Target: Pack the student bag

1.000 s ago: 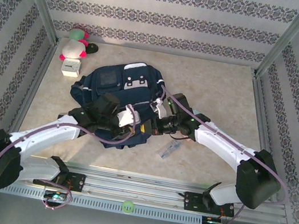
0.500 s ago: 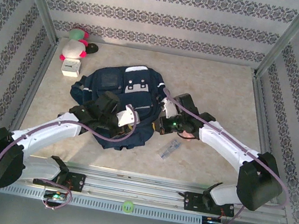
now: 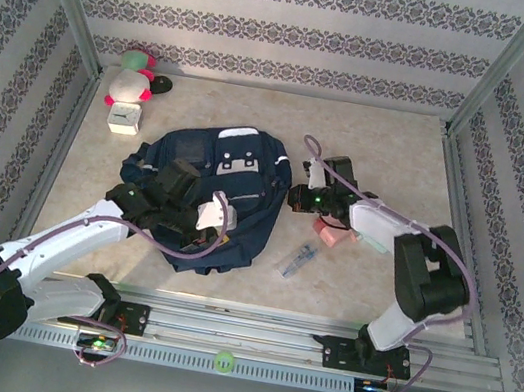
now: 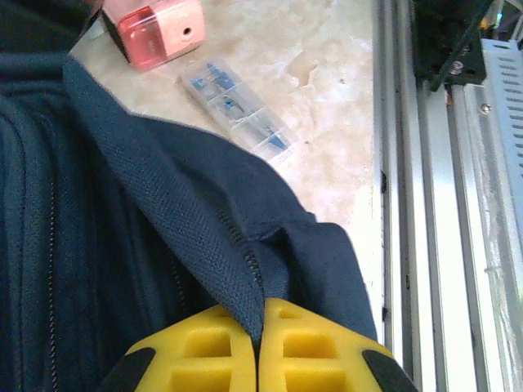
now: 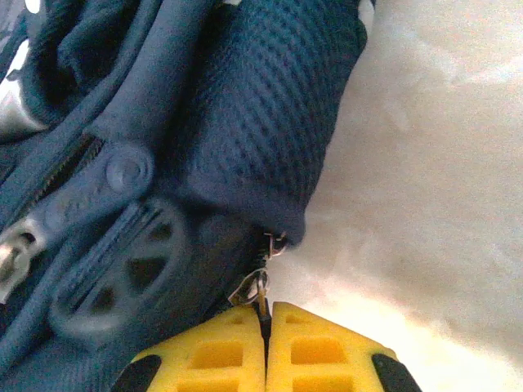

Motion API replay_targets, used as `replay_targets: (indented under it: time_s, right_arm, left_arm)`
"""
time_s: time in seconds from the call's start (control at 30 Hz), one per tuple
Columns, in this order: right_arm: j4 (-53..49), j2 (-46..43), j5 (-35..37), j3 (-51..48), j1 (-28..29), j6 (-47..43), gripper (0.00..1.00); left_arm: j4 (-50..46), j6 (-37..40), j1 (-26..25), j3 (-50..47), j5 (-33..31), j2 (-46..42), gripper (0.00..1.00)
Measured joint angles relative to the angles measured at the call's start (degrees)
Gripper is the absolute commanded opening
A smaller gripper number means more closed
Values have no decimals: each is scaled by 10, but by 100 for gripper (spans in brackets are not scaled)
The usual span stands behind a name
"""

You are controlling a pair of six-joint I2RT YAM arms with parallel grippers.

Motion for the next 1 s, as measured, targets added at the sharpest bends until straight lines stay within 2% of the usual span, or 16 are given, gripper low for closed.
replay_targets:
  time_s: [0.1,0.13,0.17,0.2,0.23,0.27,0.3,0.4,0.53,0.73,0.9,1.0]
  right_arm:
    - [31,24,-23,6,0,14,0]
    - [38,26,-28,9,0,18,0]
    - [46,27,-34,10,0,20,0]
    - [54,27,-38,11,0,21,6]
    - [63,27,-40,11,-1,23,22]
    - [68,27,-37,11,-3,26,36]
    - [73,24,-33,9,-8,26,42]
    - [78,-18,-18,-21,-16,22,46]
    - [72,-130,-10,-81,-3,17,48]
    - [64,-239,-5,-121,18,-2,50]
    - [54,-260,2,-136,21,-12,51]
    - [50,-260,3,-138,21,-14,52]
  left_arm:
    - [-17,26,4,3,-2,0,0]
    - [-21,32,6,3,-2,0,4]
    - [-23,35,7,3,-4,0,14]
    - [-23,35,7,3,-6,-2,31]
    - [-25,34,7,3,-6,-5,49]
    - [-27,29,6,3,-5,-12,60]
    - [-27,22,5,3,-8,-21,65]
    - [-4,-17,5,-2,-40,-51,68]
    - [45,-49,4,-15,-106,-55,68]
    - [107,-53,-14,-17,-196,35,76]
    - [158,-53,-28,-16,-231,112,80]
    - [185,-53,-31,-16,-244,143,79]
